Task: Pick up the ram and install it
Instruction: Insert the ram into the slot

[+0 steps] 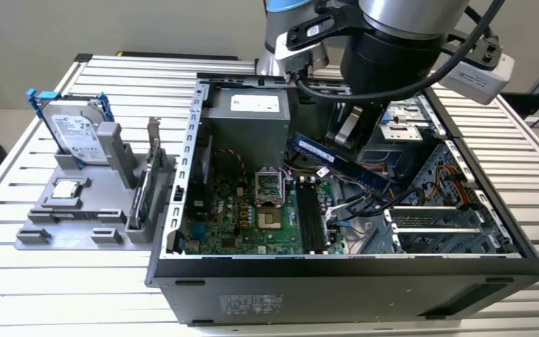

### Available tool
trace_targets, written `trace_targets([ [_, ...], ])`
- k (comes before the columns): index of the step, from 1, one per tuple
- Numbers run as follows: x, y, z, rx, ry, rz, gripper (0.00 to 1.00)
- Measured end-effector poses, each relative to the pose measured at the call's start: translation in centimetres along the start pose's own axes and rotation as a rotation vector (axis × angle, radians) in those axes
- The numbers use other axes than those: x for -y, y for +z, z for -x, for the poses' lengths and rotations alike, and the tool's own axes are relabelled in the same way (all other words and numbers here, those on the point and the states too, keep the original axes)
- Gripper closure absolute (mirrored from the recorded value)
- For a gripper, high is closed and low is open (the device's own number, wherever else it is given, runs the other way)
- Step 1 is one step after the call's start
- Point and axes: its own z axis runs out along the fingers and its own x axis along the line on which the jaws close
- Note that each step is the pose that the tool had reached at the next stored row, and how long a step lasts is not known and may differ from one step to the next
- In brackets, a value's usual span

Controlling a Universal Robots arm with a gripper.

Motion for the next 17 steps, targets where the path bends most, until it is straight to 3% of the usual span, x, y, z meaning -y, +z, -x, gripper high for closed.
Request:
trace_targets([
  [17,0.00,0.00,0.00,-0.0023,0.166,0.0005,1.00],
])
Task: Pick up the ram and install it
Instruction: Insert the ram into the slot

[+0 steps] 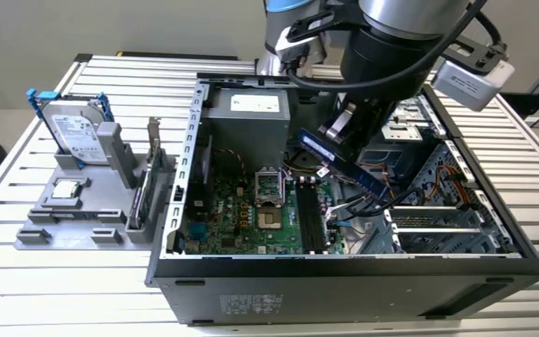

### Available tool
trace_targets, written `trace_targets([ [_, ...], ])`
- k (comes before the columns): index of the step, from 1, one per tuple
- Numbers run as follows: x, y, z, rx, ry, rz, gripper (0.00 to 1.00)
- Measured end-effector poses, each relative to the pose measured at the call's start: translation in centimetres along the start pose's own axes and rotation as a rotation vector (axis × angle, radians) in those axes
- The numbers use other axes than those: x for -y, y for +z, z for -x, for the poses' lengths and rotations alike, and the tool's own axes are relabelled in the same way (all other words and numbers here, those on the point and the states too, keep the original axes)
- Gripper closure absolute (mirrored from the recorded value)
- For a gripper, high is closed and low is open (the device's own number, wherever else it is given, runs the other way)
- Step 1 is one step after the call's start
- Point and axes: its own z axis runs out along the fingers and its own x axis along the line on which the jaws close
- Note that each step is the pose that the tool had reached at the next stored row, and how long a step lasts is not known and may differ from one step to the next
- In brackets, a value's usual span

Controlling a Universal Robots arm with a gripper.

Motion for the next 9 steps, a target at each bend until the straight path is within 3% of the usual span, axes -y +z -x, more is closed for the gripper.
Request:
trace_targets([
  [9,0.00,0.00,0.00,-0.0016,0.107,0.0002,1.00],
])
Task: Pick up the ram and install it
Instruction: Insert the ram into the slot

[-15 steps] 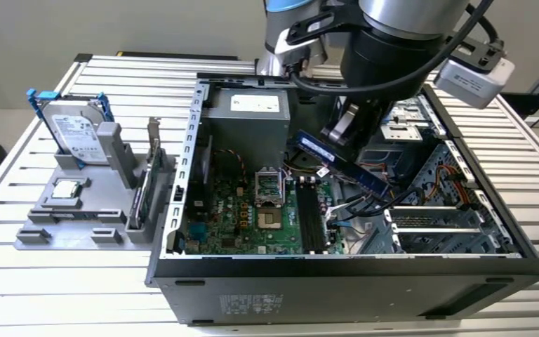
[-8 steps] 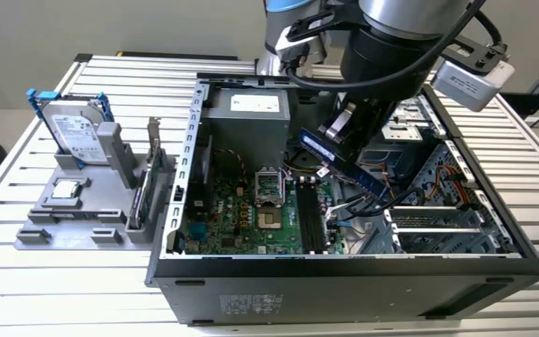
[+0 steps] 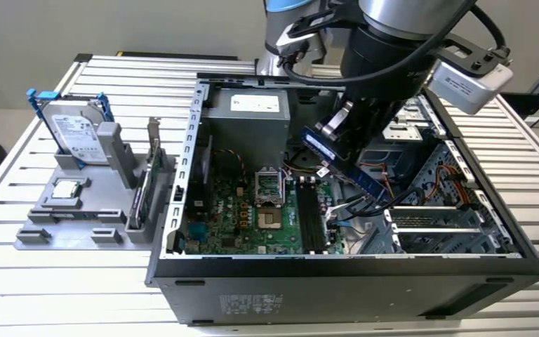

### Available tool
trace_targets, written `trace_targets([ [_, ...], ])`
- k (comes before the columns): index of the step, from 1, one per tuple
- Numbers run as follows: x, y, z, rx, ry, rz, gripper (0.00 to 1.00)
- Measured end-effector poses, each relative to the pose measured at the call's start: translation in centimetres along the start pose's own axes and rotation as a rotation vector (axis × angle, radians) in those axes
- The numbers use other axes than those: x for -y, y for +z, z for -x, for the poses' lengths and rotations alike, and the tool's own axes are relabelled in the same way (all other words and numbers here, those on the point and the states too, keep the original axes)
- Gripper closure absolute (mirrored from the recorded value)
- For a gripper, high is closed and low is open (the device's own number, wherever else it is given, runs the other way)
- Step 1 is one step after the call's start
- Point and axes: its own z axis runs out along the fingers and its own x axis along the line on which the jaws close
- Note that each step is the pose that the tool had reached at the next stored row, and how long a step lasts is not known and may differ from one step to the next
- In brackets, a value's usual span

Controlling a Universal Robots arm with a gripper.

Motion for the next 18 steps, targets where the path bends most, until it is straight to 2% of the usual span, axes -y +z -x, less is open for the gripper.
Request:
trace_targets([
  [18,0.00,0.00,0.00,-0.0033,0.231,0.0007,1.00],
])
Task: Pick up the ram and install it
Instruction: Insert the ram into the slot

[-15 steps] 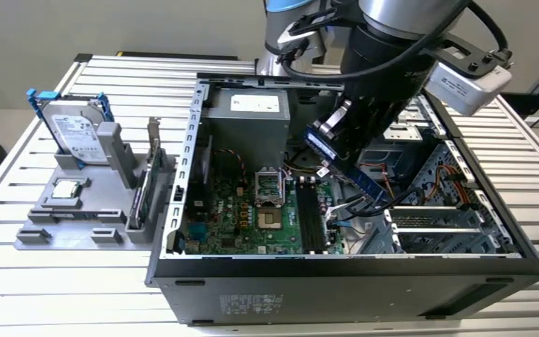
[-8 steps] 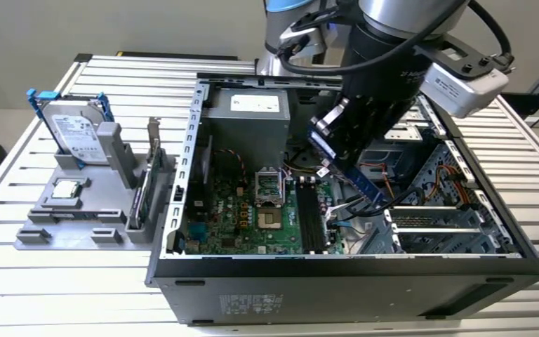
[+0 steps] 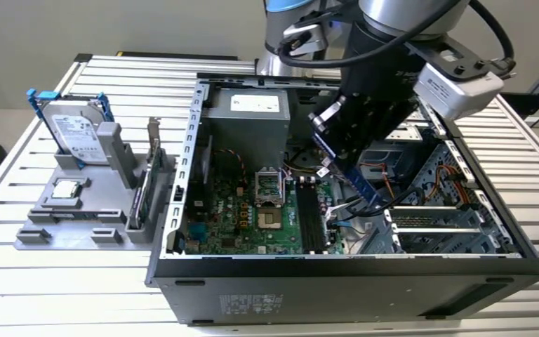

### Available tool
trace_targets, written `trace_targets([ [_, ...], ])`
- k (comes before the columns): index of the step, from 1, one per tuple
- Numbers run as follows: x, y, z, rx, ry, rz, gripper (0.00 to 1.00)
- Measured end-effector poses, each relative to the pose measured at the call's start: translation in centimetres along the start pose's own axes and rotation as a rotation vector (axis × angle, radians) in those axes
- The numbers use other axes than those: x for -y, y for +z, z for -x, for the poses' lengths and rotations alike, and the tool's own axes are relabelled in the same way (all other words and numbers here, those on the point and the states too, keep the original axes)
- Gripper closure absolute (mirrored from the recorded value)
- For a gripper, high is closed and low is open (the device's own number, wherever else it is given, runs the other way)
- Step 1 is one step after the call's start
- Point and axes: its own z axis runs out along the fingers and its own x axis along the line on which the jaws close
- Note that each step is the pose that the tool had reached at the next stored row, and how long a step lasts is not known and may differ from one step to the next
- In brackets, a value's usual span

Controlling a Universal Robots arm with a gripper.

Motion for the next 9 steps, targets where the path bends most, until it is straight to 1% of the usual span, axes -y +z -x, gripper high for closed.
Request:
trace_targets([
  [9,0.00,0.00,0.00,-0.0016,0.114,0.0003,1.00],
])
